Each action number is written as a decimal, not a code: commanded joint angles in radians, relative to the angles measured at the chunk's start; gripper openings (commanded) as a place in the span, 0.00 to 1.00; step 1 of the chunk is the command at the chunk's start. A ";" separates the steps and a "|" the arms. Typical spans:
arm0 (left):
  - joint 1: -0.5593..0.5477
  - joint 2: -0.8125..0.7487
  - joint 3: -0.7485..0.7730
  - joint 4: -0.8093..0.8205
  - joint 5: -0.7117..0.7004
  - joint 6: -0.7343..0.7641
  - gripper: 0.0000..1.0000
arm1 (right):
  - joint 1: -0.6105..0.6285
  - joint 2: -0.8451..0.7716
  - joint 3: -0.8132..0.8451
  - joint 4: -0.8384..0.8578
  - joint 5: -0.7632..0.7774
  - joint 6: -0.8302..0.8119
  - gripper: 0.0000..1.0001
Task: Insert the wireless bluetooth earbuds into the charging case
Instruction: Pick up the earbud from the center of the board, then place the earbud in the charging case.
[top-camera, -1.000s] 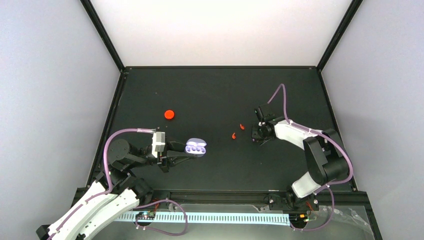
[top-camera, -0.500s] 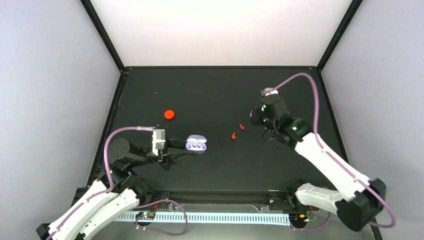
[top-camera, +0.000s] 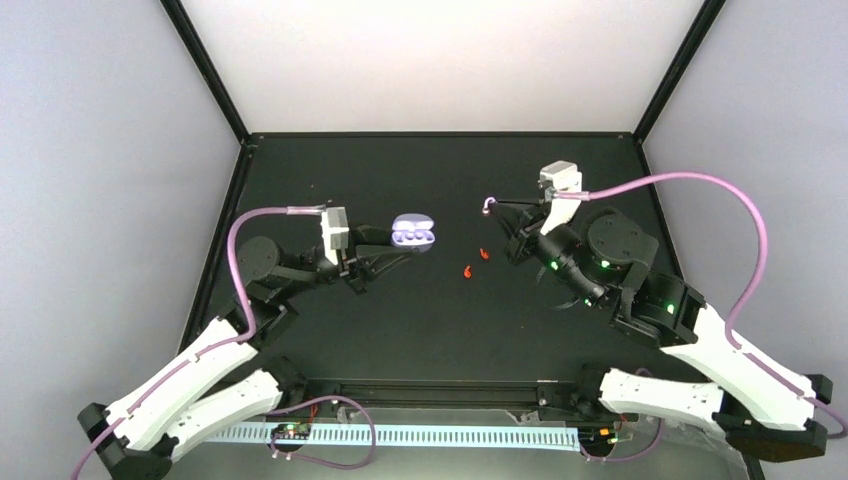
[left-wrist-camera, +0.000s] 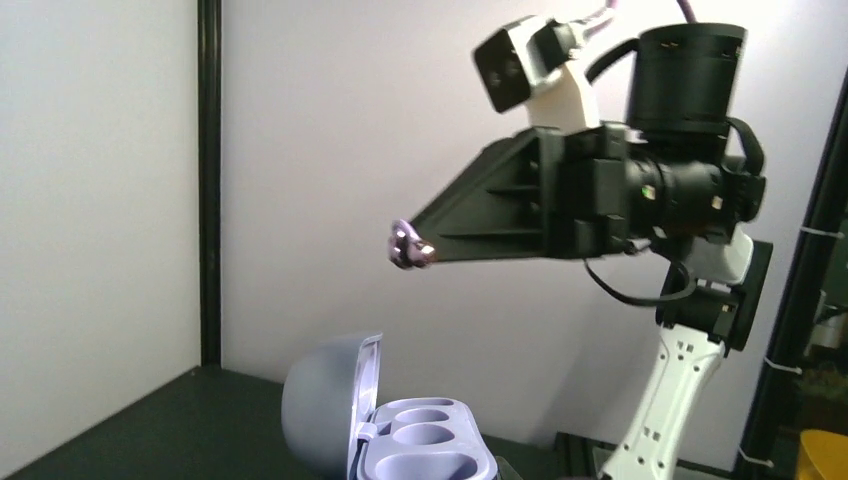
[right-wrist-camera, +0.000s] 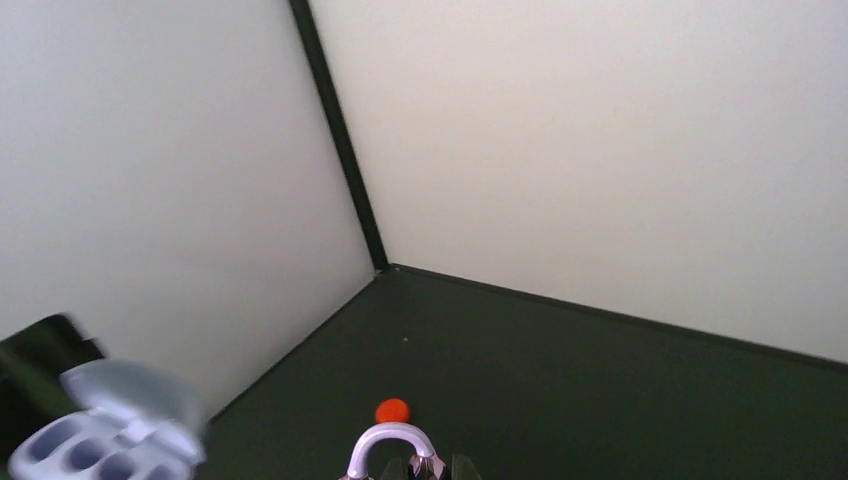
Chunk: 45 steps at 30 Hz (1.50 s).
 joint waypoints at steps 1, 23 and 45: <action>-0.010 0.057 0.077 0.138 -0.028 0.033 0.02 | 0.139 0.002 0.039 0.118 0.122 -0.146 0.05; -0.017 -0.034 0.020 0.150 -0.243 0.192 0.02 | 0.391 0.280 0.224 0.297 0.371 -0.155 0.05; -0.018 -0.079 -0.082 0.245 -0.053 0.340 0.02 | 0.391 0.239 0.136 0.316 0.176 -0.175 0.05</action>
